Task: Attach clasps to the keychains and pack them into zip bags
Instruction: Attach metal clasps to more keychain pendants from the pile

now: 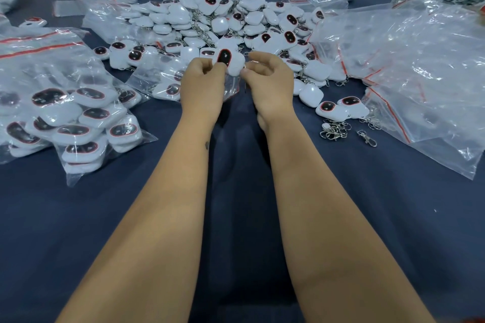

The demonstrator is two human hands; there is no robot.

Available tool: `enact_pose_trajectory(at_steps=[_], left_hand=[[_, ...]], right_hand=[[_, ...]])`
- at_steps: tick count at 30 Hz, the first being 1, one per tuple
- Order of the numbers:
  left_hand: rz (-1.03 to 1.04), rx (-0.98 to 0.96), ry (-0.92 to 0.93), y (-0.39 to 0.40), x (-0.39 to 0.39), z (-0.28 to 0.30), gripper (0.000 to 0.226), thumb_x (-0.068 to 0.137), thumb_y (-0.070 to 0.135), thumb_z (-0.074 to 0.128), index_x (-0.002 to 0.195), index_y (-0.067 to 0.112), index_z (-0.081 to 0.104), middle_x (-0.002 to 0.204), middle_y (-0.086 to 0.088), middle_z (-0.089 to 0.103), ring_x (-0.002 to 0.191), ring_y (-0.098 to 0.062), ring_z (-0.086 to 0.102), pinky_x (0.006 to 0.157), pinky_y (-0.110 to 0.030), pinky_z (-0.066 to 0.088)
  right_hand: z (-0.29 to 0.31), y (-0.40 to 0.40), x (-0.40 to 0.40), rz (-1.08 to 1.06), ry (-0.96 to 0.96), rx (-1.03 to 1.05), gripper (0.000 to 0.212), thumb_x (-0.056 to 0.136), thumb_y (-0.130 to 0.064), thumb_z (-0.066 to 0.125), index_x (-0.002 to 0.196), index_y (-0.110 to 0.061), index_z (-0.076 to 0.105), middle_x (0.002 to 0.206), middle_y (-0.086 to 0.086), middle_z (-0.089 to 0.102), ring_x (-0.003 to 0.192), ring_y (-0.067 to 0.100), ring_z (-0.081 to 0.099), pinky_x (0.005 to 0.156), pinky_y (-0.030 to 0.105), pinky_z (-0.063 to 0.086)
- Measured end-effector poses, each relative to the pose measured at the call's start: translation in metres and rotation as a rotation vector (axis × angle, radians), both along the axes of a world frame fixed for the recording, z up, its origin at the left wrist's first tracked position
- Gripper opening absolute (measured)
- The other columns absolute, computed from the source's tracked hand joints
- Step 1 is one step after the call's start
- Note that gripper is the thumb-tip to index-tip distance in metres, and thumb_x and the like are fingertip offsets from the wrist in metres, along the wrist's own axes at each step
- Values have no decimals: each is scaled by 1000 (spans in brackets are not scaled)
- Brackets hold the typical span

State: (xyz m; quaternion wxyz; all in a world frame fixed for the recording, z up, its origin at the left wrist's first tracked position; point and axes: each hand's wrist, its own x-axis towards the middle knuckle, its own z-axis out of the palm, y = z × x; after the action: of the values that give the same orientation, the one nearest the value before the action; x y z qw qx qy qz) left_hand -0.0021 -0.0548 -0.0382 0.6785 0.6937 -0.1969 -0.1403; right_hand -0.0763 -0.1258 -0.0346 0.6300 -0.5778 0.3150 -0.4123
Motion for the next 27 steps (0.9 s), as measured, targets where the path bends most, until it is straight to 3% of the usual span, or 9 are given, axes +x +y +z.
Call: enact_pose_trajectory(at_steps=[4, 10, 14, 18, 23, 27], left_hand=[[-29, 53, -53, 0, 0, -1, 13, 86, 31, 61, 76, 25, 54, 69, 11, 51, 62, -8, 46, 63, -27, 43], [-33, 97, -158, 1, 0, -2, 29, 84, 22, 63, 60, 27, 47, 51, 15, 46, 51, -2, 39, 54, -24, 32], [-100, 123, -219, 3, -1, -3, 17, 85, 22, 64, 69, 27, 59, 63, 13, 56, 61, -4, 48, 61, -25, 39], [-127, 144, -274, 4, -1, -4, 18, 85, 18, 63, 72, 30, 62, 64, 14, 58, 60, 0, 50, 60, -23, 40], [-81, 146, -278, 3, -1, -4, 6, 85, 18, 64, 81, 22, 63, 71, 11, 60, 64, -6, 53, 62, -26, 43], [-42, 138, -241, 2, -1, -2, 23, 80, 12, 67, 97, 27, 63, 81, 10, 65, 71, -6, 61, 67, -28, 53]], right_hand=[[0, -6, -2, -49, -138, 115, 29, 83, 5, 70, 110, -5, 64, 99, 6, 65, 96, 16, 62, 88, 24, 52], [2, -7, 0, 44, -266, 259, 39, 84, 17, 60, 123, 8, 59, 108, 16, 63, 105, 23, 60, 96, 28, 51], [4, -5, -5, 124, -321, 311, 33, 86, 15, 61, 117, 6, 59, 98, 13, 62, 86, 19, 64, 79, 21, 57], [5, -2, -5, 164, -310, 320, 22, 87, 13, 62, 105, 0, 60, 99, 14, 61, 81, 19, 65, 75, 21, 59], [4, 0, -4, 163, -183, 176, 18, 88, 8, 64, 90, -9, 61, 82, 7, 61, 64, 11, 62, 64, 19, 56], [3, 2, -1, 123, -83, 55, 17, 88, 2, 67, 85, -13, 59, 71, 4, 60, 48, 3, 54, 50, 17, 46]])
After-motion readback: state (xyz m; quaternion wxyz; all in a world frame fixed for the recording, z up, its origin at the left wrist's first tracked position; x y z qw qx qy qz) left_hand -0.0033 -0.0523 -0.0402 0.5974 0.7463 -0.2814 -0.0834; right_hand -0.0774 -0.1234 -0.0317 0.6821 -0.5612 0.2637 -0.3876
